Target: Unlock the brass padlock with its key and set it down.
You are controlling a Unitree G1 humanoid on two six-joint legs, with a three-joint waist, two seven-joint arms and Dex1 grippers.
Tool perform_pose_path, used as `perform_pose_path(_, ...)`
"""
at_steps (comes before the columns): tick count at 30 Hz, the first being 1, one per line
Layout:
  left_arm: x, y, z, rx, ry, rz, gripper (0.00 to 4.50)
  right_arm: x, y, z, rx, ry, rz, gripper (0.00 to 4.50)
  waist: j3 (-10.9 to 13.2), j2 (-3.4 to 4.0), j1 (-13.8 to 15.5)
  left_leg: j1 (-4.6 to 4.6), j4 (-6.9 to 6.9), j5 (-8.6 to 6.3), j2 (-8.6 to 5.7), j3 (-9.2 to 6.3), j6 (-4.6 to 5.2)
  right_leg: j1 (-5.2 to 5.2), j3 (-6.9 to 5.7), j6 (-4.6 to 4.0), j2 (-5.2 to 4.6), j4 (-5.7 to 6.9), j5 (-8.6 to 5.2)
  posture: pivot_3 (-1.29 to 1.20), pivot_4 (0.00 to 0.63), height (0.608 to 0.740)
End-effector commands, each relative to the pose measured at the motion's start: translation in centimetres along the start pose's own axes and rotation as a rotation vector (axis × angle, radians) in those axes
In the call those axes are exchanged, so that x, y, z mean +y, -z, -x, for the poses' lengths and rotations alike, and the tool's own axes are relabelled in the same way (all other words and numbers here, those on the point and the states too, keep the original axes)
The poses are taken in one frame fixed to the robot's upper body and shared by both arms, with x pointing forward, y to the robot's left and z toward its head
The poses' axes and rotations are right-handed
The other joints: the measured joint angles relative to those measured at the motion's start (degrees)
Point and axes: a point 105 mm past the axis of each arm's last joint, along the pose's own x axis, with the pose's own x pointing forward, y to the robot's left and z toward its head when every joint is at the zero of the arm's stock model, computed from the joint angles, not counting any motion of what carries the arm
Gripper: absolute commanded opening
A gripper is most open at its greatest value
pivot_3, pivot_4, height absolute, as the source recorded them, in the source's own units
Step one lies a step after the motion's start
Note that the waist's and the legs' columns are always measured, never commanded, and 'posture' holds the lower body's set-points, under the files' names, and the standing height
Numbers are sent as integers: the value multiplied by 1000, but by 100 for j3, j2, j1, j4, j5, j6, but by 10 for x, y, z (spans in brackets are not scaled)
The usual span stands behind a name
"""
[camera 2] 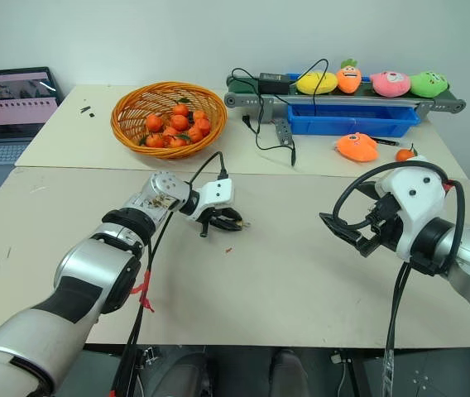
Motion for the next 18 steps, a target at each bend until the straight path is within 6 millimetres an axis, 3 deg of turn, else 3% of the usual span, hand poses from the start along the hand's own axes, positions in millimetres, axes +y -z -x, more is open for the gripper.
perform_pose_path(1,3,-6,4,-46,-5,34,758,-4,-11,2,-27,21,48,4500,0,0,0,0,0,0,0,0,0,0,0,0,0,0,0,0,150,740)
perform_pose_path(10,-34,26,8,-56,164,86,758,-5,-9,4,-24,32,48,4500,-8,1,-7,4,0,0,2,2,0,1,3,0,0,0,0,0,150,740)
perform_pose_path(18,-51,32,12,-77,200,106,758,-5,-8,0,-31,22,46,4500,-18,5,-24,21,0,-3,5,-4,5,20,4,0,1,-2,0,0,150,740)
